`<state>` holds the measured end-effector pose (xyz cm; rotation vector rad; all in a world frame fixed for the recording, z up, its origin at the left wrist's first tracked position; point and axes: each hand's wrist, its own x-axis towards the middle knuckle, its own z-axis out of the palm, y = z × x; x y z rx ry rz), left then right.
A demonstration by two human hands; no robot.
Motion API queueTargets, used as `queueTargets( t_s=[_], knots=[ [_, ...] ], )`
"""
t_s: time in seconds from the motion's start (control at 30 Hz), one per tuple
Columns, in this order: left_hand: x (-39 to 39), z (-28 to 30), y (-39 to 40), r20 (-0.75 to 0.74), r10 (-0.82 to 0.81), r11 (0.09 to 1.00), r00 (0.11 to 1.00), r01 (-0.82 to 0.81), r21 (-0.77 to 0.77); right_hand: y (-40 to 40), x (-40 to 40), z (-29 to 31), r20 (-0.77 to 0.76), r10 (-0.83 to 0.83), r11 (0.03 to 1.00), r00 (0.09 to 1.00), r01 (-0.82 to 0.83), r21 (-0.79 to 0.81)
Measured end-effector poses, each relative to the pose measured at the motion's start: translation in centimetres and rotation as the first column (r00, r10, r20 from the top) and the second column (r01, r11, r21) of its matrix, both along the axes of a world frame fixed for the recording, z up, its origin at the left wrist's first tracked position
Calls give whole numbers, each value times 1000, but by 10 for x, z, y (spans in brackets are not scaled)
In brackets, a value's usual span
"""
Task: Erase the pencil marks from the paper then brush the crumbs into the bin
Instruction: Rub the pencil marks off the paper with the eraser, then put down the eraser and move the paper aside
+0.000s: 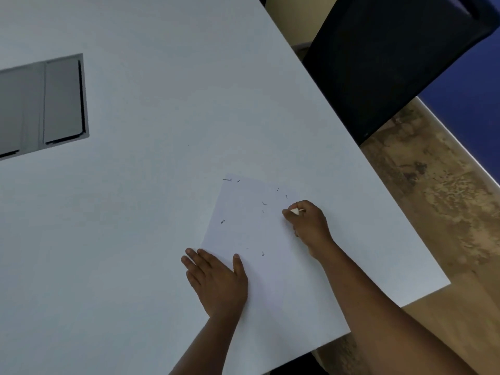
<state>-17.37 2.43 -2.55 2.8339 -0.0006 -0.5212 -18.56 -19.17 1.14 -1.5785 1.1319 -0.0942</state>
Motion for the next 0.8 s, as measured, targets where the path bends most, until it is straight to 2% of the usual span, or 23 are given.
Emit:
queueTargets(
  t_s=[0.17,0.3,0.4,0.57,0.67,0.8],
  knots=[
    [-16,4,-8,-28,75,997,997,-75,13,-8,6,0,-65,273,951,960,-279,-129],
    [-21,4,-14,-22,120,993,993,-120,-4,-28,51,4,-91,454,821,887,-455,-345],
    [-24,2,-18,26,155,988,988,-154,-16,-42,101,8,-92,480,740,873,-459,-491],
    [-28,-6,-22,109,179,984,978,-181,2,-45,165,-12,-120,515,643,849,-475,-601],
    [-27,-14,-19,142,165,985,976,-170,24,-41,183,-25,-219,531,542,819,-526,-655],
    [-26,-18,-11,147,113,990,983,-124,67,-40,192,-37,-272,507,479,818,-530,-700]
  ],
)
